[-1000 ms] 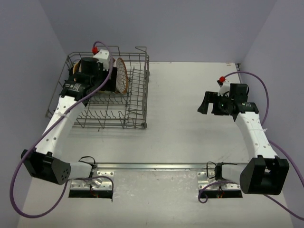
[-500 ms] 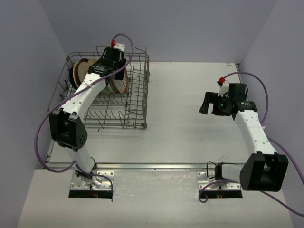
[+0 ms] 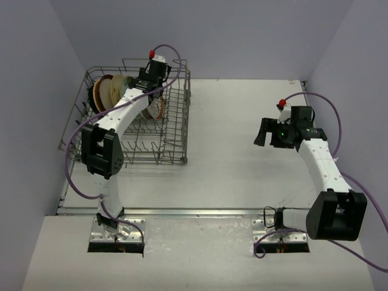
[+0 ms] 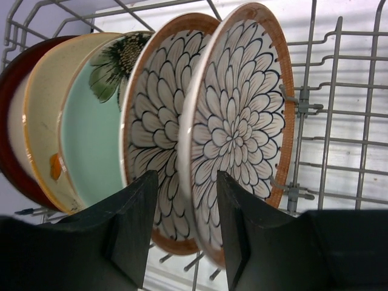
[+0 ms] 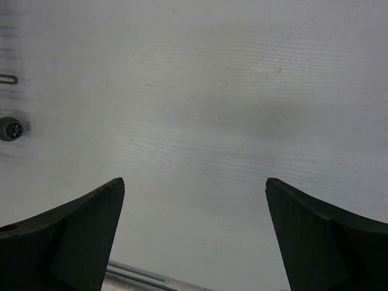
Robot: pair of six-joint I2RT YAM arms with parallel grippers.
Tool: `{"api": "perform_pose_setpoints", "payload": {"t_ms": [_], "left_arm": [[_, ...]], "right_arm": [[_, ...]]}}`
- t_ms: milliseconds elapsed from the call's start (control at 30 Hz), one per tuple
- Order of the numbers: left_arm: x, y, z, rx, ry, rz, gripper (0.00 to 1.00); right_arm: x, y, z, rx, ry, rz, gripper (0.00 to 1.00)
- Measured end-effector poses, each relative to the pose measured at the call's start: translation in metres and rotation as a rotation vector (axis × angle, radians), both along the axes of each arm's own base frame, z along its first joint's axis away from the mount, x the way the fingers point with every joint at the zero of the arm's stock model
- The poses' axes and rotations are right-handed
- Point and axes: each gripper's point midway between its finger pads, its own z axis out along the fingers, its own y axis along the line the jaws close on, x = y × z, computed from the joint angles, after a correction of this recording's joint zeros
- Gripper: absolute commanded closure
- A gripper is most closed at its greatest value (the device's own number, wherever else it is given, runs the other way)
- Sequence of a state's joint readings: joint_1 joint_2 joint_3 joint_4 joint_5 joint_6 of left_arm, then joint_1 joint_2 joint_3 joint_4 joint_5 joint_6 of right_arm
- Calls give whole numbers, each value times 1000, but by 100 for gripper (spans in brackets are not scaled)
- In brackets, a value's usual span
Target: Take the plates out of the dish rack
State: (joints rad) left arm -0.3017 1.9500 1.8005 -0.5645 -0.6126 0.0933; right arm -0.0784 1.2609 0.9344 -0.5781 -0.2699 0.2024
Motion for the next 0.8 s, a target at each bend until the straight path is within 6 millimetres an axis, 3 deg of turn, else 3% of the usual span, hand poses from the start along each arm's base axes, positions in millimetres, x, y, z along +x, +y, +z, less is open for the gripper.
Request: {"api": "perform_pose_setpoints", "payload": {"t_ms": [167, 367, 800], "left_arm": [[7, -1, -22, 22, 38, 12, 71], [10, 5, -21, 47, 24, 59, 100], [11, -1, -5, 130, 17, 30, 100]], "right_arm": [[0, 0, -3, -1, 9, -1, 1], [0, -1, -4, -5, 14, -5, 1], [1, -1, -4, -2, 12, -2, 1]]}}
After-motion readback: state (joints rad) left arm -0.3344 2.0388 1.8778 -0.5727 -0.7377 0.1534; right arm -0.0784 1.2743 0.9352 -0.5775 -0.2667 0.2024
